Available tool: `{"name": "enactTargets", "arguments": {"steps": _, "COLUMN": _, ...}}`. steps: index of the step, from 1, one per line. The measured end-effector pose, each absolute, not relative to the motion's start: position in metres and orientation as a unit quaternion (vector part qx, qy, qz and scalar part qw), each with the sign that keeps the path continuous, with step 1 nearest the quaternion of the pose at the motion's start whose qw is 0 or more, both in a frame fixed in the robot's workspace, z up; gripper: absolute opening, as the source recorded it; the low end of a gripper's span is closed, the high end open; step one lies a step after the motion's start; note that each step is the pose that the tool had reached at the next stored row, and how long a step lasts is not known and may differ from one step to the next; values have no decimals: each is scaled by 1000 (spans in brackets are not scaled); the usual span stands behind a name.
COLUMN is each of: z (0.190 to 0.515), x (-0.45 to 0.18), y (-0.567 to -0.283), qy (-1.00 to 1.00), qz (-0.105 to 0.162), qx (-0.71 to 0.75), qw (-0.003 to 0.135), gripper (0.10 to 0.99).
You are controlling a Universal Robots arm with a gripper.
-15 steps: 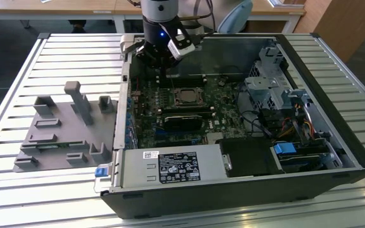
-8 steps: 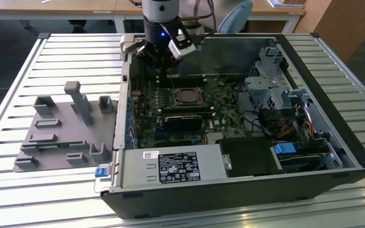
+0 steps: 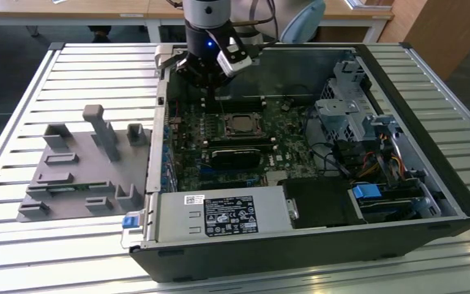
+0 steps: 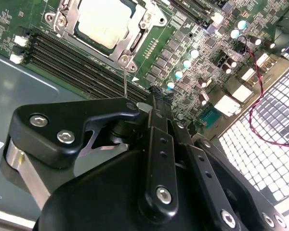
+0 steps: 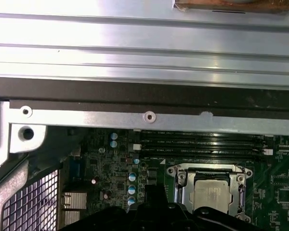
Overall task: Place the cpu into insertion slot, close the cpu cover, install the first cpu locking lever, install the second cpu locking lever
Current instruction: 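Install the first cpu locking lever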
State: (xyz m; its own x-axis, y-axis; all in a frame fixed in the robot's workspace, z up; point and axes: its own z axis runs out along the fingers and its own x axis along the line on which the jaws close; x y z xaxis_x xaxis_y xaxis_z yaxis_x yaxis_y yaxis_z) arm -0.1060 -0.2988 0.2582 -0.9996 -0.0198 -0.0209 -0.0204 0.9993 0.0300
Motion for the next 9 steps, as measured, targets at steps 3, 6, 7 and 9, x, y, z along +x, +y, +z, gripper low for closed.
{"name": "enactTargets", "arguments": {"steps": 3, "z": 258, "x": -106, "y": -297, "qy": 1000, "qz": 15, "qx": -10, "qw": 10, "gripper": 106}}
{"name": "enactTargets", "arguments": {"steps": 6, "z": 258, "x": -106, "y": -296, "qy": 1000, "qz": 15, "qx": -10, "qw": 11, "gripper": 106}}
{"name": "enactTargets", "arguments": {"steps": 7, "z": 258, "x": -106, "y": -295, "qy": 1000, "qz": 15, "qx": -10, "qw": 11, "gripper": 106}}
{"name": "enactTargets", "arguments": {"steps": 9, "z": 258, "x": -105, "y": -295, "qy": 1000, "qz": 15, "qx": -9, "qw": 11, "gripper": 106}}
